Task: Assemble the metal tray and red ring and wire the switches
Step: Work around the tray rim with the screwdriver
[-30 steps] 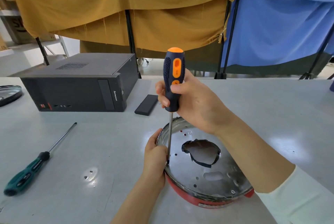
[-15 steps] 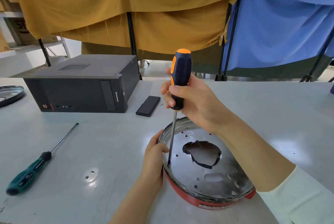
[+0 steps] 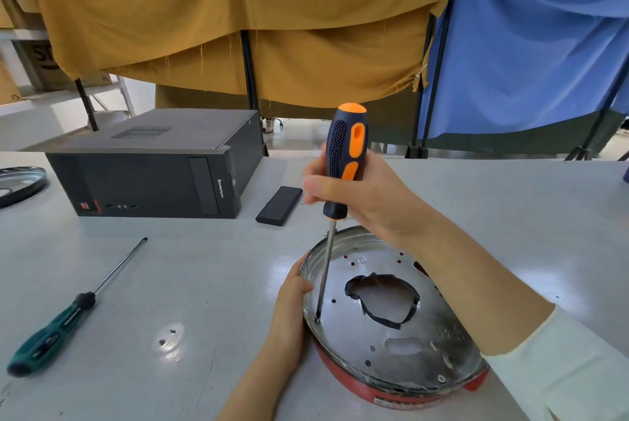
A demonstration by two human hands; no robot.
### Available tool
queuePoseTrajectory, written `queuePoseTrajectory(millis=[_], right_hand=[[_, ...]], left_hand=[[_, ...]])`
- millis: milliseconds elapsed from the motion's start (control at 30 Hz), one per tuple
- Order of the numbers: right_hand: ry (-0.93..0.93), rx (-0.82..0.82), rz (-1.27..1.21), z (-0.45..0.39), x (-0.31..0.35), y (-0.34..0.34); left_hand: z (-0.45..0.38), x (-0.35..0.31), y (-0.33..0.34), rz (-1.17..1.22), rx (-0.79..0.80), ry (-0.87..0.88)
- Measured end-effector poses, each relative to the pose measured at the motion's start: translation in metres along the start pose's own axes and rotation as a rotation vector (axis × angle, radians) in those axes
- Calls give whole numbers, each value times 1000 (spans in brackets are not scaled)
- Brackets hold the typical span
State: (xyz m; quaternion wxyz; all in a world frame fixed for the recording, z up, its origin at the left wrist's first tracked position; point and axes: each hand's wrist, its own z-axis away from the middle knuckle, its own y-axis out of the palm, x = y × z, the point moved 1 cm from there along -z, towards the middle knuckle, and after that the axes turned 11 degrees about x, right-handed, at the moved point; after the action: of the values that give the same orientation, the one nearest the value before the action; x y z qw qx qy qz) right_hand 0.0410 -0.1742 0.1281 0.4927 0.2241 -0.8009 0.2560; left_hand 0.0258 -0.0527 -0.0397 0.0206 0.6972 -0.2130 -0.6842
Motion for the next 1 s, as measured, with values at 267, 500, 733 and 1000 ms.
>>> queuePoseTrajectory(millis=[267,500,733,1000], right_hand=[[-69,-304,-28,-9,-10,15],[49,83,-259,-11,9,-4],[6,-151,-223,-22,5,10],[103,18,-243,-20,14,-5]], left_hand=[[-2,1,0,-35,46,38],[-1,0,0,-35,63,55],[-2,-1,0,-44,43,55],[-2,1,0,-37,15,35]])
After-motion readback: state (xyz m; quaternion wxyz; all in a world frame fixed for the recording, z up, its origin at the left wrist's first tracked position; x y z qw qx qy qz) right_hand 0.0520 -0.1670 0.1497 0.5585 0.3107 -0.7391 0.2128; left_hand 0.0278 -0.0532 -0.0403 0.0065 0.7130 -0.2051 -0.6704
